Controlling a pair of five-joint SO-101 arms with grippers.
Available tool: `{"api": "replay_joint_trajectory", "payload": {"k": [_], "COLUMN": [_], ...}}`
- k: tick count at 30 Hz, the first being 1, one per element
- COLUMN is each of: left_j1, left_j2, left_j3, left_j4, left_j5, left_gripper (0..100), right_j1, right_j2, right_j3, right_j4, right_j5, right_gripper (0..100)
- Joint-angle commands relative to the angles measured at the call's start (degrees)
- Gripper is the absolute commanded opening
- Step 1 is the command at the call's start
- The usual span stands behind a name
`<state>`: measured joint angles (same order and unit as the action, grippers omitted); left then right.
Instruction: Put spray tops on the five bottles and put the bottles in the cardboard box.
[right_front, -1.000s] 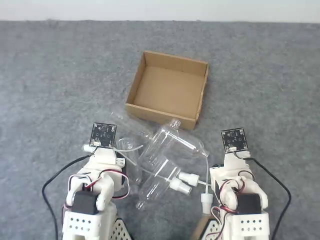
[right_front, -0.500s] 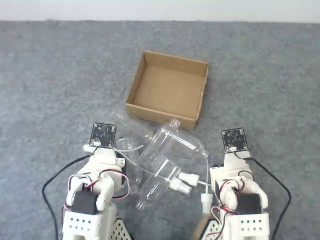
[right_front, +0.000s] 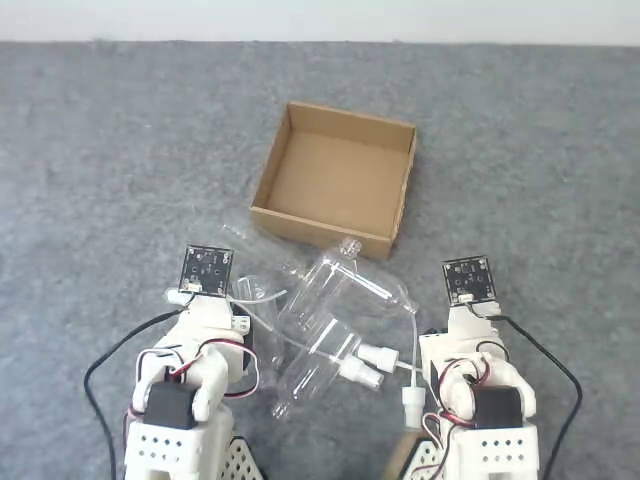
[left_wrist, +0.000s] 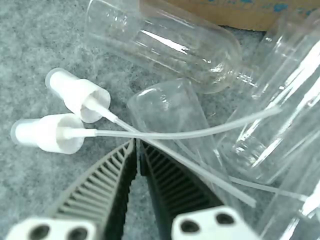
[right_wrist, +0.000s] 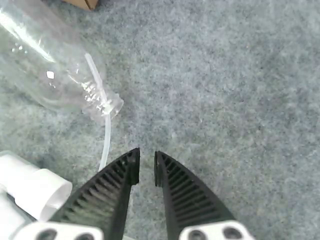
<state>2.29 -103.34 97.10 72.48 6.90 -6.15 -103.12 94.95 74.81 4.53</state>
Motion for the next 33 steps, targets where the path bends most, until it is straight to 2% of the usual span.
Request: {"api": "replay_joint_trajectory", "payload": {"k": [1,27,33], "left_j1": [0.18,0.18,0.18], "left_j2": [-0.97,-0.97,-0.97], "left_j3": [-0.57,-0.57,-0.57], "left_j4": [0.0,0.0,0.0], "left_j5": [-0.26,-0.26,-0.26], "left_gripper": [1,1,1], "right_j1": [0.48,-1.98,-1.63], "right_j2": [-0.84,-0.84,-0.84], "right_j3": [1.49,1.41,-2.73], "right_j4": [0.31,0.22,0.22], "right_j5": [0.7,0.79,0.88], "right_gripper": [0.7,0.8,0.9]}}
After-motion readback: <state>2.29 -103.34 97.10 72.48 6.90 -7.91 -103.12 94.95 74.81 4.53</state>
